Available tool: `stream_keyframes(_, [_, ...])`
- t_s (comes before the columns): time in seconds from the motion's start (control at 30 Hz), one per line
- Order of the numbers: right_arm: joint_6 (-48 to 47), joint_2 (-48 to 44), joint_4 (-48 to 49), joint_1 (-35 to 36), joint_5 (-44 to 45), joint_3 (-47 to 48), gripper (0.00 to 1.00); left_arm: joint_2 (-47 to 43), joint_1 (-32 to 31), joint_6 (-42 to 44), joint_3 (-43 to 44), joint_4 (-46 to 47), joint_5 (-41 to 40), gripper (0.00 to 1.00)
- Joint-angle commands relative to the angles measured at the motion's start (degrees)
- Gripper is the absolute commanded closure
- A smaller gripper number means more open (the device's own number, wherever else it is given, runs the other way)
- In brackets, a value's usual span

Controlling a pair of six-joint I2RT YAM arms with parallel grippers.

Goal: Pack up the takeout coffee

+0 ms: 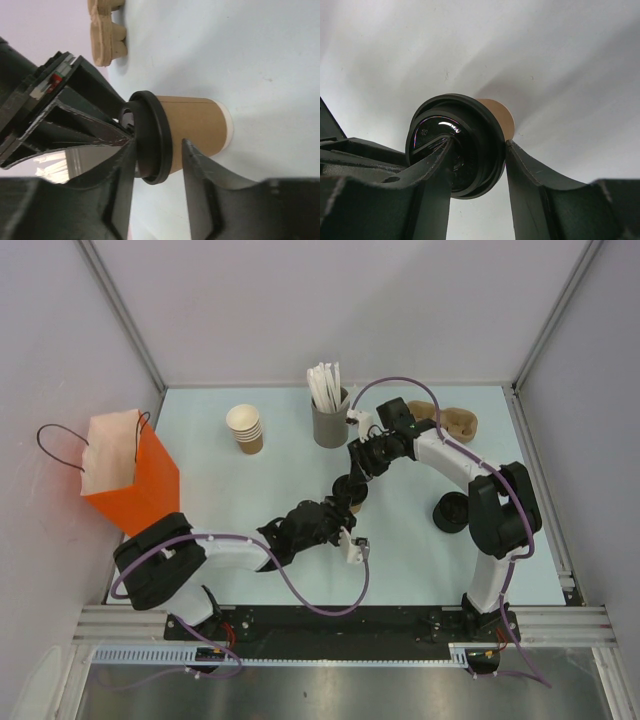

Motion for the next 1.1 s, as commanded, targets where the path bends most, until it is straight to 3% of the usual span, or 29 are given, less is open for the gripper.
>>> stream_keyframes(0.0, [-4.4, 3.7, -4.1, -0.8, 10.8, -3.0, 0.53, 1.7, -0.5, -1.9, 0.1, -12.4, 5.2, 0.48])
stream_keyframes(0.17, [-4.4, 3.7, -4.0, -0.8, 10.9, -2.9, 0.53, 1.2, -0.5, -2.9, 0.3, -9.7, 3.7, 0.25])
stream_keyframes(0.47, [-4.4, 3.5, -4.0, -0.7, 11.0, -2.9, 0.54, -1.6, -0.6, -5.1, 0.0, -2.2, -0.4, 0.23])
stream_keyframes(0.7, [-4.1, 4.0, -3.6, -0.5, 11.4, -2.9, 0.54, -5.9, -0.7, -7.4, 3.1, -4.0, -4.7, 0.23])
stream_keyframes(0.9, [-4.5, 4.0, -3.4, -0.7, 11.2, -2.9, 0.53, -10.1, -1.5, -8.5, 6.1, -10.9, -6.8, 0.2])
stream_keyframes(1.03, [-4.9, 3.6, -3.6, -1.1, 10.2, -2.9, 0.53, -11.8, -0.4, -11.5, 15.1, -24.0, -8.1, 0.19])
stream_keyframes(1.07, [-5.0, 3.5, -3.7, -1.1, 10.2, -2.9, 0.53, -12.5, 0.0, -12.3, 17.3, -30.9, -7.8, 0.19])
